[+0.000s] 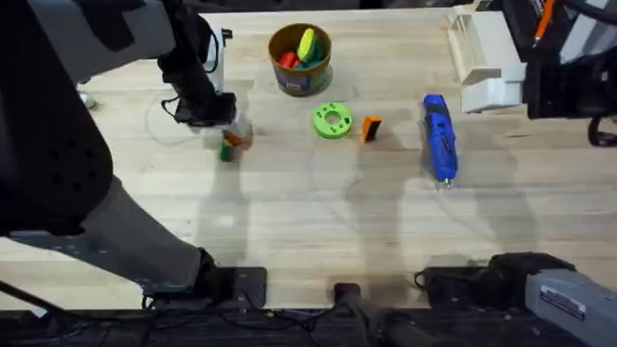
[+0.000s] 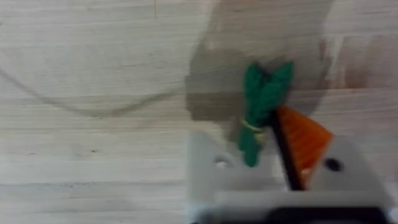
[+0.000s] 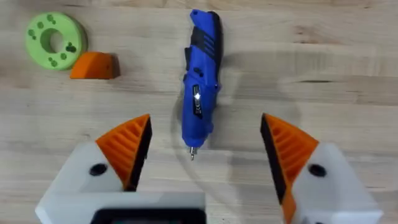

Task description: Pick up the gripper from the table and insert it into the empty holder that is missing its gripper. Then pick up a screw, insert it into the mounting hole, and use the screwdriver to tighten it. Finally, clean up the table by picking up the vegetable and placing it into the bucket.

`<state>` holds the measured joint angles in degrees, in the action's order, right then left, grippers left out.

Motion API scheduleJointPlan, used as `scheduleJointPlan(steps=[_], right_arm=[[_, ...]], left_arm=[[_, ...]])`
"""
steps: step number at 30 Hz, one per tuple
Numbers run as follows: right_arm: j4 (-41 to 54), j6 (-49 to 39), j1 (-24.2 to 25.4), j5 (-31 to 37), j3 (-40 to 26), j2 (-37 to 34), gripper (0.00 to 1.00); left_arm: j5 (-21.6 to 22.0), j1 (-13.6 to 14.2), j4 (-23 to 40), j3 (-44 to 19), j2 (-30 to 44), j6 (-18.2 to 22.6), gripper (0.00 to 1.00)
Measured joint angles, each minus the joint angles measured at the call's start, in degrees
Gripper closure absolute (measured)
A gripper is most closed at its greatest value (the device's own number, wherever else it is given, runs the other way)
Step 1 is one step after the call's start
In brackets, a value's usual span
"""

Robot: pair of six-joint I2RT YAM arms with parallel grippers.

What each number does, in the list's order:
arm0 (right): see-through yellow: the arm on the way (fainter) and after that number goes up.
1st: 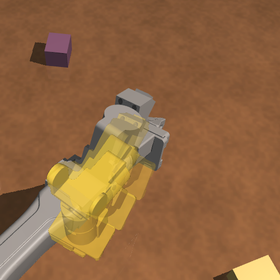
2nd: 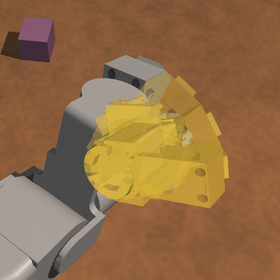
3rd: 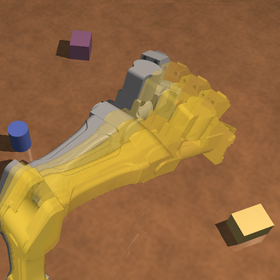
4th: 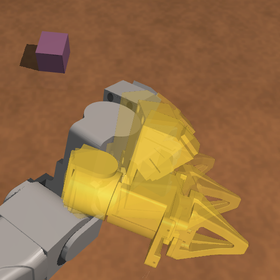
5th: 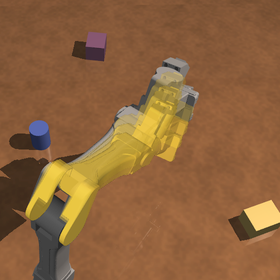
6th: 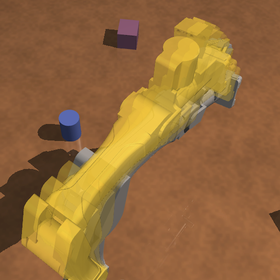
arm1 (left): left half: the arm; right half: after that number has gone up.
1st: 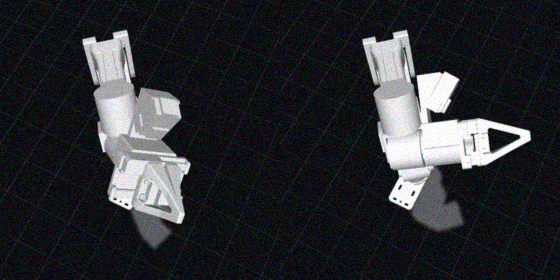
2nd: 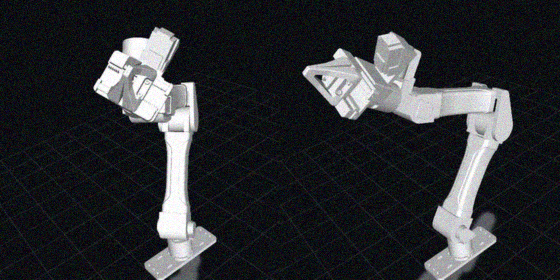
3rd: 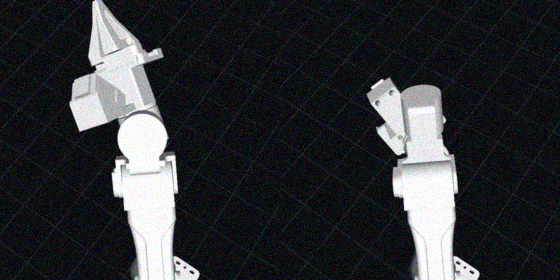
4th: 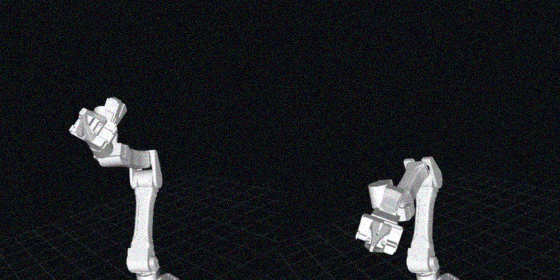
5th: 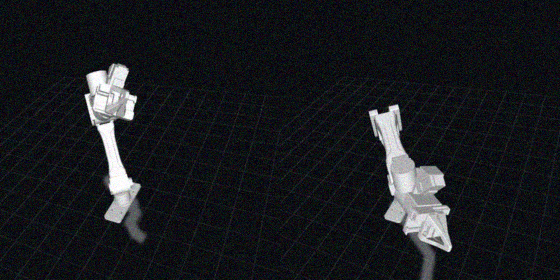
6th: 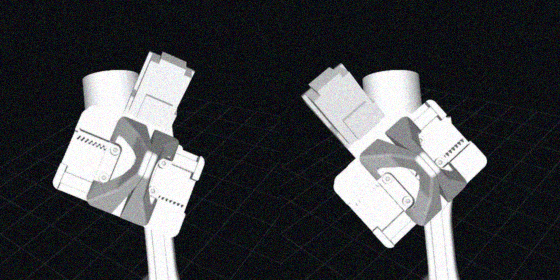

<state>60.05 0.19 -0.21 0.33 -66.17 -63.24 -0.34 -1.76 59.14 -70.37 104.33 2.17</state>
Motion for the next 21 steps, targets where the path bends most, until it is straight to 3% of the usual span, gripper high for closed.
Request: scheduleJointPlan(steps=[2, 3, 21], right_arm=[[0.00, 0.00, 0.00, 0.01, 0.00, 0.00, 0.010], [0.00, 0.00, 0.00, 0.00, 0.00, 0.00, 0.009], [0.00, 0.00, 0.00, 0.01, 0.00, 0.00, 0.009]], left_arm=[[0.05, 0.02, 0.01, 0.00, 0.00, 0.29, 0.945], [0.07, 0.02, 0.00, 0.00, 0.00, 0.38, 0.981], [0.09, 0.13, -0.25, 0.04, -0.66, 0.42, 0.985]])
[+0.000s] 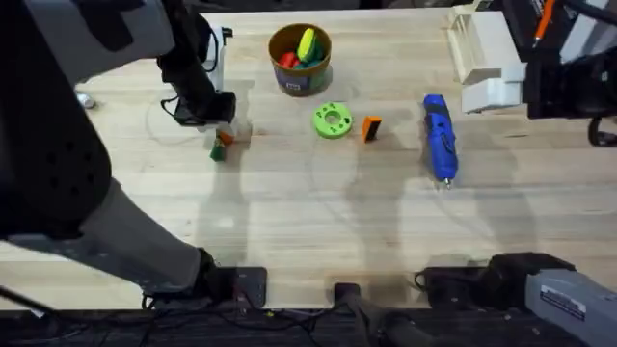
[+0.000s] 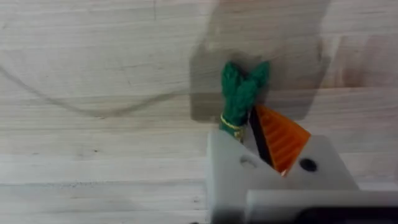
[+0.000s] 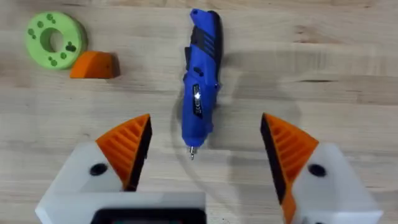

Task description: Pick up the gripper from the table and insert it into the empty holder that is missing its gripper. Then pick up a screw, insert it into the mounting hole, and use the screwdriver to tighten it. Finally, clean up the table by picking up the vegetable and placing it into the bucket.

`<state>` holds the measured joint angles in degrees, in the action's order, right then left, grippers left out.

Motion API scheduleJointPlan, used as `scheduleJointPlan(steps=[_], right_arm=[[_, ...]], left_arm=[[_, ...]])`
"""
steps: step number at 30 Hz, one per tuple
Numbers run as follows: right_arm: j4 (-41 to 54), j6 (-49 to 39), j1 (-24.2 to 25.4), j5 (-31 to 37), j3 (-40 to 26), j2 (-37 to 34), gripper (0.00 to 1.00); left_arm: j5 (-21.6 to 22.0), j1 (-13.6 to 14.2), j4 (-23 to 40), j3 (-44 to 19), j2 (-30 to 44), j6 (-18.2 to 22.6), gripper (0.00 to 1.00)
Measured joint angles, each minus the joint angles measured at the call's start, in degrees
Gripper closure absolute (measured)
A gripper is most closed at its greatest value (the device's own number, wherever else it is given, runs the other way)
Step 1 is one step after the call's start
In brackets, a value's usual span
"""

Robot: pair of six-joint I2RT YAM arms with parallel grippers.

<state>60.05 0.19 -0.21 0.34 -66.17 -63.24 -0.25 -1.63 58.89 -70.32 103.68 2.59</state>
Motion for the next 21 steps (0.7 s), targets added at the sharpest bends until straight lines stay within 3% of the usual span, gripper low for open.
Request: scheduleJointPlan(steps=[3, 14, 21], right_arm=[[-0.02, 0.00, 0.00, 0.00, 0.00, 0.02, 0.009], [-0.02, 0.00, 0.00, 0.00, 0.00, 0.00, 0.010], [0.00, 0.00, 0.00, 0.00, 0.00, 0.00, 0.009]], left_arm=[[0.00, 0.43, 0.04, 0.10, -3.64, -0.01, 0.985], [0.02, 1.01, 2.24, 0.11, -28.06, 0.00, 0.985], [0.02, 1.01, 4.42, 0.11, -34.29, 0.00, 0.985]])
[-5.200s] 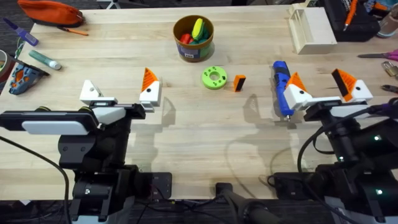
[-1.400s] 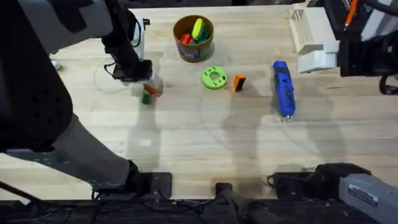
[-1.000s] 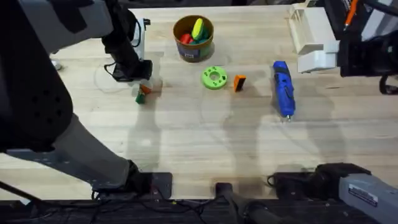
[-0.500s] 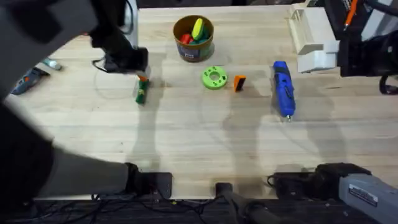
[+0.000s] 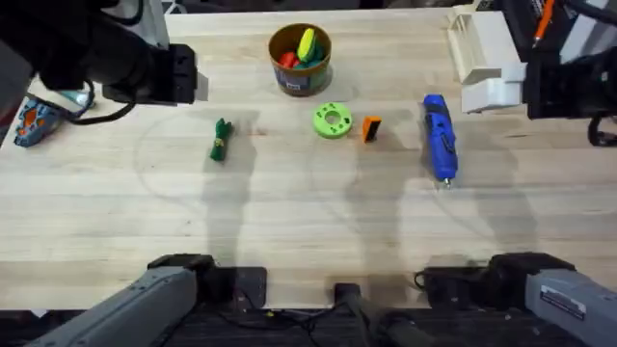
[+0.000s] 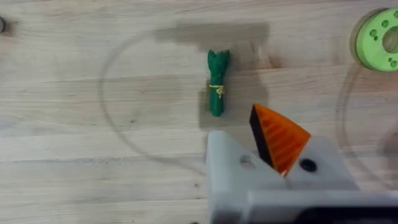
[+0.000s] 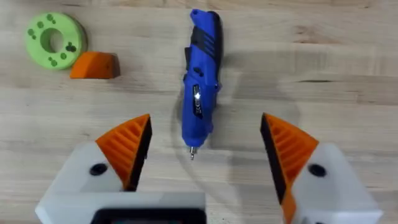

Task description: Pick up the gripper from the table and insert it into the empty holder that is missing its gripper. Then pick up a screw, insert it into the mounting hole, and use the screwdriver to tighten it. Finally, clean up the table by picking up the vegetable and placing it into the bucket.

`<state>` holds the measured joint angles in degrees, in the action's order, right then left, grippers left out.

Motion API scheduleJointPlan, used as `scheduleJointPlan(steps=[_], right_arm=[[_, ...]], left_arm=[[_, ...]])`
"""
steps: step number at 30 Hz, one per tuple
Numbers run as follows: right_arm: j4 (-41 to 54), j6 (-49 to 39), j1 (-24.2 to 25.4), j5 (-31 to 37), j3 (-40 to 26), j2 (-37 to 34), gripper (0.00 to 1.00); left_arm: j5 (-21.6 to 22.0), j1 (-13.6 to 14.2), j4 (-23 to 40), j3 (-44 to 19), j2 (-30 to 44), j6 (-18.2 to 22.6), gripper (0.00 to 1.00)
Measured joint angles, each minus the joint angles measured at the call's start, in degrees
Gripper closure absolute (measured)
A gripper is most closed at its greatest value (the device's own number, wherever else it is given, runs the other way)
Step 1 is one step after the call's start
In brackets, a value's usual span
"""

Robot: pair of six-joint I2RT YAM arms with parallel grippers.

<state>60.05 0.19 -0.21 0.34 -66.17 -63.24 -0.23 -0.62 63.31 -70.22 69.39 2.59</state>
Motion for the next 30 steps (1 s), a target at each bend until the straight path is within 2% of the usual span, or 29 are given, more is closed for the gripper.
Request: scheduleJointPlan(steps=[2, 4, 8, 9, 24, 30], right_arm=[[0.00, 0.00, 0.00, 0.00, 0.00, 0.00, 0.009], [-0.01, 0.00, 0.00, 0.00, 0.00, 0.00, 0.010], [-0.01, 0.00, 0.00, 0.00, 0.00, 0.00, 0.008], [0.00, 0.00, 0.00, 0.00, 0.00, 0.00, 0.007], [0.00, 0.00, 0.00, -0.01, 0.00, 0.01, 0.009], [0.00, 0.00, 0.00, 0.00, 0.00, 0.00, 0.010]], left_arm=[[0.01, 0.00, 0.26, 0.00, -0.58, 0.13, 0.959], [0.00, 0.00, 0.37, 0.00, -0.66, 0.17, 0.685], [0.00, 0.00, 0.37, 0.00, -0.66, 0.03, 0.073], [0.02, 0.00, 0.37, 0.00, -0.66, 0.02, 0.032], [-0.04, 0.00, 0.32, 0.00, -4.59, -0.01, 0.013], [-2.21, 0.00, 0.34, 0.00, -7.10, -0.01, 0.013]])
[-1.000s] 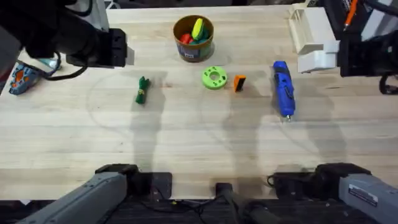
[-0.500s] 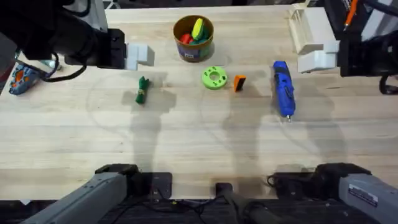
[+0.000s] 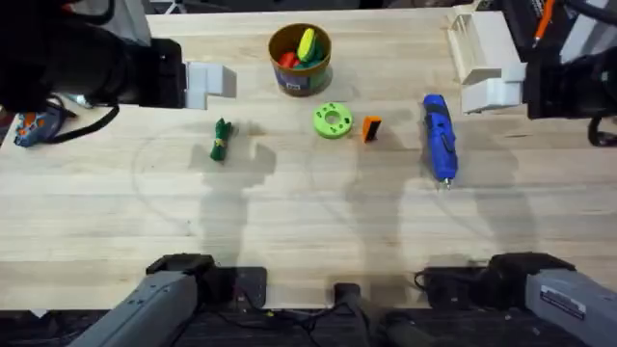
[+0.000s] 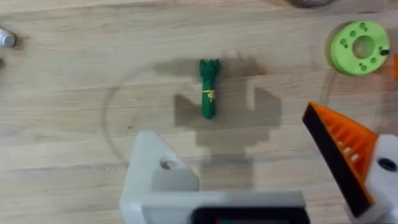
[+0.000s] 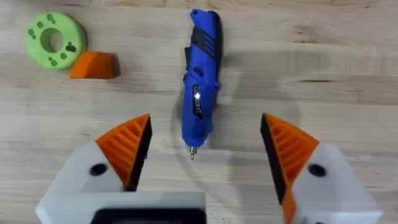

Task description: Pick up the gripper from the table and insert it into the empty holder that is missing its gripper. Then pick up a screw, insert it into the mounting hole, and use the screwdriver to tighten it. Finally, clean up the table by picking up the vegetable and placing it into the bucket.

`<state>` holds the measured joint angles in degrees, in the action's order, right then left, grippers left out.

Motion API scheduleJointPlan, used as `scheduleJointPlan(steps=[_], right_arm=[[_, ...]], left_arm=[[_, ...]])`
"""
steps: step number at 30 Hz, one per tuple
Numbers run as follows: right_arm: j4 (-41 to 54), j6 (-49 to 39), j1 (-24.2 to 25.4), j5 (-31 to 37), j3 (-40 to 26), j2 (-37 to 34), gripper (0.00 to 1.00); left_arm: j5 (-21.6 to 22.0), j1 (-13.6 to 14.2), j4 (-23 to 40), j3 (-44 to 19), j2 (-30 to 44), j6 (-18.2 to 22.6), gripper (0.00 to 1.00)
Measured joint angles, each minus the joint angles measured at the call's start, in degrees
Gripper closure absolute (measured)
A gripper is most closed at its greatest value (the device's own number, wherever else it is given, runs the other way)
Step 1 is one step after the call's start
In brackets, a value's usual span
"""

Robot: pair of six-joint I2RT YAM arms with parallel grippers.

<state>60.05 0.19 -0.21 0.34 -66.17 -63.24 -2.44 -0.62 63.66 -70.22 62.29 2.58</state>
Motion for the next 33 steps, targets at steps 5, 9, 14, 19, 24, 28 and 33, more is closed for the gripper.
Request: scheduleJointPlan(steps=[5, 9, 14, 19, 24, 28, 33], right_arm=[[0.00, 0.00, 0.00, -0.02, 0.00, 0.00, 0.009], [0.00, 0.00, 0.00, -0.02, 0.00, 0.00, 0.010], [0.00, 0.00, 0.00, 0.00, 0.00, 0.00, 0.009], [0.00, 0.00, 0.00, -0.01, 0.00, 0.01, 0.008], [0.00, 0.00, 0.00, 0.00, 0.00, 0.00, 0.010], [0.02, 0.00, 0.00, 0.00, 0.00, 0.00, 0.009], [0.00, 0.00, 0.00, 0.00, 0.00, 0.00, 0.009]], left_arm=[[-3.13, 0.00, -0.26, 0.00, -4.65, -0.01, 0.014], [-6.95, 0.00, -0.46, 0.00, -8.49, -0.01, 0.015], [-10.87, 0.00, 2.44, 0.00, -12.28, -0.01, 0.015], [-11.69, 0.00, 3.82, 0.00, -13.54, -0.01, 0.015], [-11.60, 0.02, -0.67, 0.00, -13.28, -0.01, 0.015], [-10.68, 0.80, -5.29, 0.00, -13.26, -0.01, 0.014], [-9.74, 0.87, -11.87, 0.00, -14.17, -0.01, 0.016]])
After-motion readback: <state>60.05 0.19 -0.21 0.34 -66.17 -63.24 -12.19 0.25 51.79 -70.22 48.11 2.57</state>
